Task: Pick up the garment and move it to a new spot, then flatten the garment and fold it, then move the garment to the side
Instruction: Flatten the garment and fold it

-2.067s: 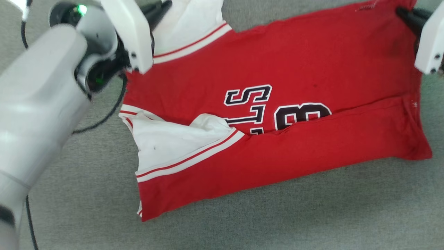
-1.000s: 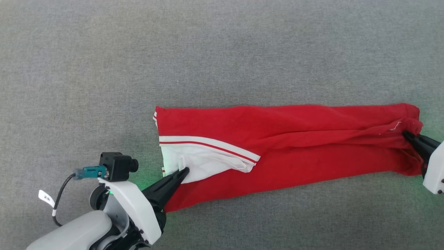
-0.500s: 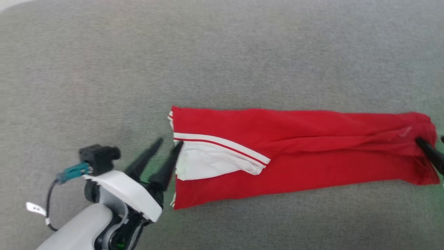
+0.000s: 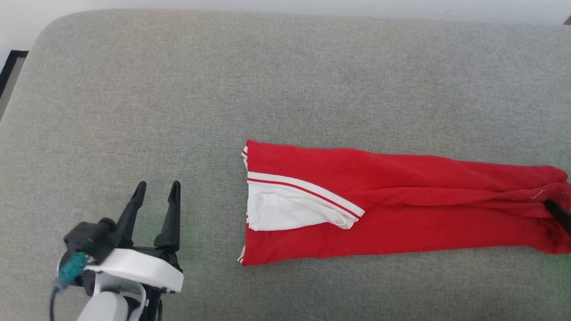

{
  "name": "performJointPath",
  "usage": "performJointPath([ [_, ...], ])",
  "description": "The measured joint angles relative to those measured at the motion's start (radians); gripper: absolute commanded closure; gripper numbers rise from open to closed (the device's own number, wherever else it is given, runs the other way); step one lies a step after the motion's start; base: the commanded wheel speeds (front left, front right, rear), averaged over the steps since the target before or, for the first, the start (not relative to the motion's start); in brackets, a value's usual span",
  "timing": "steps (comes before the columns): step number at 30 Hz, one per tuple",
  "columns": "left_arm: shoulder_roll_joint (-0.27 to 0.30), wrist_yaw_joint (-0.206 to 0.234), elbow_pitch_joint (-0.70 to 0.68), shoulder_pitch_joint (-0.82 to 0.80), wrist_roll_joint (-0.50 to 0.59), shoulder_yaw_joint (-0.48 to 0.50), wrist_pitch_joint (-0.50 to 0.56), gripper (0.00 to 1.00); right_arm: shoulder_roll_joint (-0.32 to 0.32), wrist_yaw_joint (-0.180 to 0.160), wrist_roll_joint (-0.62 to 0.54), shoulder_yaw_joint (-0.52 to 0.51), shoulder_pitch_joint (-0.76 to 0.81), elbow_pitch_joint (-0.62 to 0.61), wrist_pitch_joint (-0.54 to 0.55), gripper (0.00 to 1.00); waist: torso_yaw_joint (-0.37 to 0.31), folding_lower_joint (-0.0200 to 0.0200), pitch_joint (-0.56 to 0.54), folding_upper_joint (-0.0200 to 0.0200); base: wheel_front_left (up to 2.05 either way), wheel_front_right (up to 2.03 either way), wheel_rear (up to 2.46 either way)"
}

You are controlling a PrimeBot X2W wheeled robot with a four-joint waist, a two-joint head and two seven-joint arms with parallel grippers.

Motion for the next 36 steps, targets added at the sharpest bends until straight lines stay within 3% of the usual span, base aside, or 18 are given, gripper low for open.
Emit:
performJointPath([
  [4, -0.065, -0.016, -0.053, 0.043, 0.23, 0.085, 0.0, 0.0, 0.009, 0.0, 0.002, 0.02, -0.018, 0.01, 0.01, 0.03, -0.001, 0.0, 0.0, 0.0, 0.0, 0.0, 0.0],
  [5, -0.075, -0.021, -0.064, 0.05, 0.28, 0.098, 0.0, 0.0, 0.01, 0.0, 0.003, 0.024, -0.022, 0.012, 0.012, 0.24, -0.002, 0.0, 0.001, 0.0, 0.0, 0.0, 0.0],
  [6, -0.087, -0.026, -0.074, 0.056, 0.319, 0.113, 0.0, 0.0, 0.012, 0.0, 0.005, 0.029, -0.027, 0.014, 0.016, 0.52, -0.003, 0.0, 0.002, 0.0, 0.0, 0.0, 0.0],
  [7, -0.096, -0.027, -0.088, 0.063, 0.367, 0.124, 0.0, 0.0, 0.013, 0.0, 0.007, 0.034, -0.033, 0.016, 0.02, 0.69, -0.003, 0.0, 0.003, 0.0, 0.0, 0.0, 0.0],
  [8, -0.101, -0.027, -0.103, 0.068, 0.411, 0.133, 0.0, 0.0, 0.014, 0.0, 0.008, 0.038, -0.036, 0.017, 0.022, 1.0, -0.004, 0.0, 0.004, 0.0, 0.0, 0.0, 0.0],
  [12, -0.144, -0.043, -0.139, 0.085, 0.487, 0.173, 0.0, 0.0, 0.024, 0.0, 0.018, 0.051, -0.051, 0.026, 0.027, 1.0, -0.008, 0.0, 0.008, 0.0, 0.0, 0.0, 0.0],
  [20, -0.163, -0.065, -0.169, 0.096, 0.552, 0.212, 0.0, 0.0, 0.003, 0.004, 0.038, 0.014, -0.072, 0.051, -0.001, 1.0, -0.03, 0.0, 0.022, 0.0, 0.0, 0.0, 0.0],
  [36, -0.176, -0.097, -0.175, 0.06, 0.546, 0.224, 0.0, 0.0, -0.198, 0.001, 0.025, -0.206, -0.07, 0.268, -0.129, 1.0, -0.112, 0.0, 0.067, 0.0, 0.0, 0.0, 0.0],
])
